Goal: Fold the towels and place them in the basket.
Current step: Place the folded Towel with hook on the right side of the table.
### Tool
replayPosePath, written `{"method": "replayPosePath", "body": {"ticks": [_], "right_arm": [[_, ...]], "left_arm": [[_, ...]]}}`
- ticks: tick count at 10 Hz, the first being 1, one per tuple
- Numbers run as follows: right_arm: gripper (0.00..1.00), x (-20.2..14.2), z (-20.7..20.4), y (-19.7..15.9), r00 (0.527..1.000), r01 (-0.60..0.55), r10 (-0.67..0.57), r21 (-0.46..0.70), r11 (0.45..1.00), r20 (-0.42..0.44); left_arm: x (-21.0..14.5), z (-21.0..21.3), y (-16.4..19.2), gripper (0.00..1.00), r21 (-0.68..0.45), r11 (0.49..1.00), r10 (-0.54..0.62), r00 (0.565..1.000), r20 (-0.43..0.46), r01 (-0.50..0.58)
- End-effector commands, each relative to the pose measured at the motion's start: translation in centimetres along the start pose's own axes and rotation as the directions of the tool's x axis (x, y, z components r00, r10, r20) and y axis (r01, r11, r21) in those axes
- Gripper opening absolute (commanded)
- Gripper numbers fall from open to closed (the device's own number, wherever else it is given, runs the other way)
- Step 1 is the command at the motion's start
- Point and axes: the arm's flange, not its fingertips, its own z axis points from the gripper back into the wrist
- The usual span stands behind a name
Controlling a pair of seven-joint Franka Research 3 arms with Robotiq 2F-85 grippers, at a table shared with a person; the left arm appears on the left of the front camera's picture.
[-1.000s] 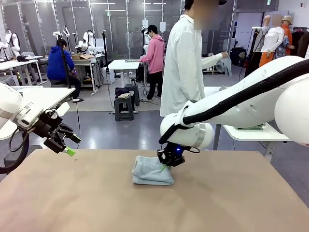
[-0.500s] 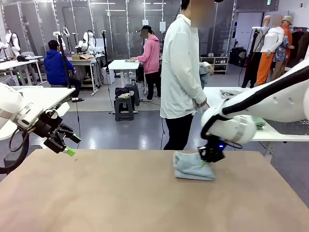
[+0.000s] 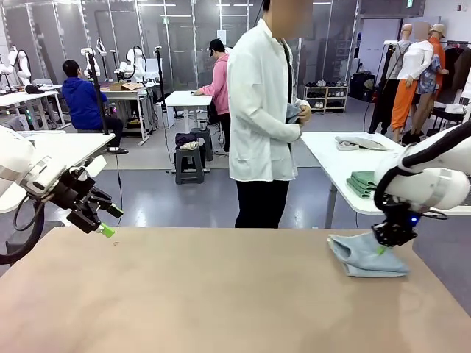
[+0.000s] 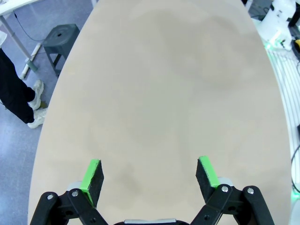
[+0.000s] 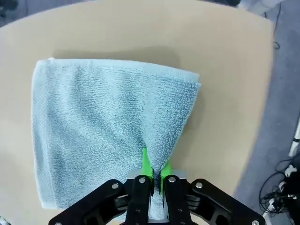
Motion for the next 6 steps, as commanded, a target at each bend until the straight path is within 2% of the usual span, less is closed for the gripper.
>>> {"method": "replayPosePath", "body": {"ticks": [1, 3, 4, 5, 6], "right_arm": [[0.07, 1.51, -0.10, -0.65, 0.999, 0.011, -0.011, 0.002, 1.000, 0.037], [0.07, 2.06, -0.01, -1.16, 0.998, 0.000, -0.002, 0.018, 1.000, 0.063], [0.27, 2.13, -0.03, -1.14, 0.998, 0.003, -0.004, 0.025, 1.000, 0.060], [0.27, 2.06, 0.21, -1.16, 0.998, 0.009, -0.010, 0.020, 1.000, 0.067], [0.47, 1.96, 0.72, -1.17, 0.997, 0.010, -0.011, 0.011, 1.000, 0.082]], "left_arm": [[0.19, 0.10, 0.00, 1.00, 0.004, 1.000, 0.008, 1.000, -0.009, -0.008], [0.19, 0.10, 0.00, 1.00, 0.004, 1.000, 0.008, 1.000, -0.009, -0.008], [0.19, 0.10, 0.00, 1.00, 0.004, 1.000, 0.008, 1.000, -0.009, -0.008], [0.19, 0.10, 0.00, 1.00, 0.004, 1.000, 0.008, 1.000, -0.009, -0.008], [0.19, 0.10, 0.00, 1.00, 0.004, 1.000, 0.008, 1.000, -0.009, -0.008]]}}
